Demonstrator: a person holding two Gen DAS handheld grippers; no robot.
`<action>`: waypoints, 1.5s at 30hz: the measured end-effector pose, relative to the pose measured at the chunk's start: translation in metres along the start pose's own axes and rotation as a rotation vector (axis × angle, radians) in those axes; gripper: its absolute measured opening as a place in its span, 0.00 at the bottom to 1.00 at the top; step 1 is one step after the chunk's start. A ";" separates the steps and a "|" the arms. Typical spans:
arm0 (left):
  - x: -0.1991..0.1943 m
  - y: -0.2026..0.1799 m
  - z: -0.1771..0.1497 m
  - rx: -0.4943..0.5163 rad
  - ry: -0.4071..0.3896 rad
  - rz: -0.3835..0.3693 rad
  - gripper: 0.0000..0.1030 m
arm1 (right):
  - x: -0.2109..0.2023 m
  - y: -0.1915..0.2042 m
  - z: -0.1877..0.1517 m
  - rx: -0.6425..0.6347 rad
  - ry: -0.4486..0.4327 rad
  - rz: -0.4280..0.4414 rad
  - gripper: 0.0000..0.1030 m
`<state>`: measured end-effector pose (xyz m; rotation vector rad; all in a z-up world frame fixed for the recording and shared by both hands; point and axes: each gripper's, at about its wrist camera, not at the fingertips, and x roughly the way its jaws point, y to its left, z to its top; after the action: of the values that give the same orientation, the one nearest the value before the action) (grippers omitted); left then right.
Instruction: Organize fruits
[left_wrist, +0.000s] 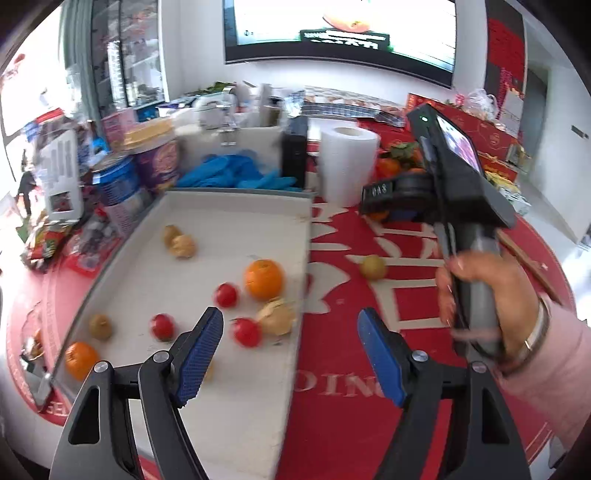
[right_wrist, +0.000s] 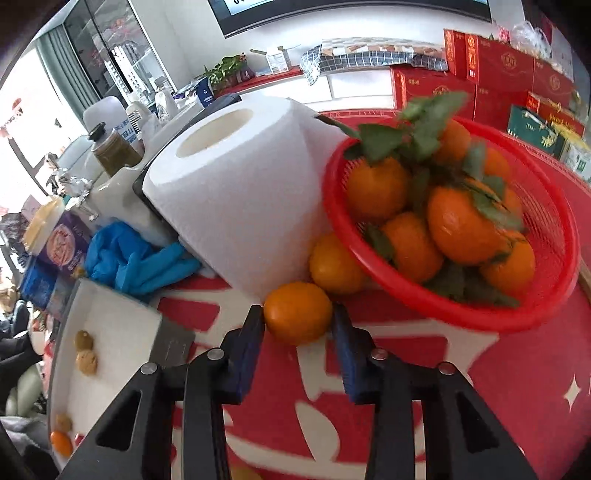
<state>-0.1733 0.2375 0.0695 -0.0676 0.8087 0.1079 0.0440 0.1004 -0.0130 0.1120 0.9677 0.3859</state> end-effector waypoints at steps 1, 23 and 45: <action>0.005 -0.007 0.003 0.006 0.013 -0.020 0.76 | -0.004 -0.005 -0.005 -0.003 0.010 0.014 0.38; 0.113 -0.080 0.040 0.026 0.130 0.000 0.57 | -0.117 -0.127 -0.113 -0.156 -0.058 -0.171 0.85; 0.085 -0.088 0.007 0.056 0.098 -0.028 0.54 | -0.111 -0.125 -0.112 -0.161 -0.017 -0.236 1.00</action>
<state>-0.0989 0.1569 0.0145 -0.0309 0.9075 0.0560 -0.0705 -0.0645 -0.0230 -0.1438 0.9177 0.2435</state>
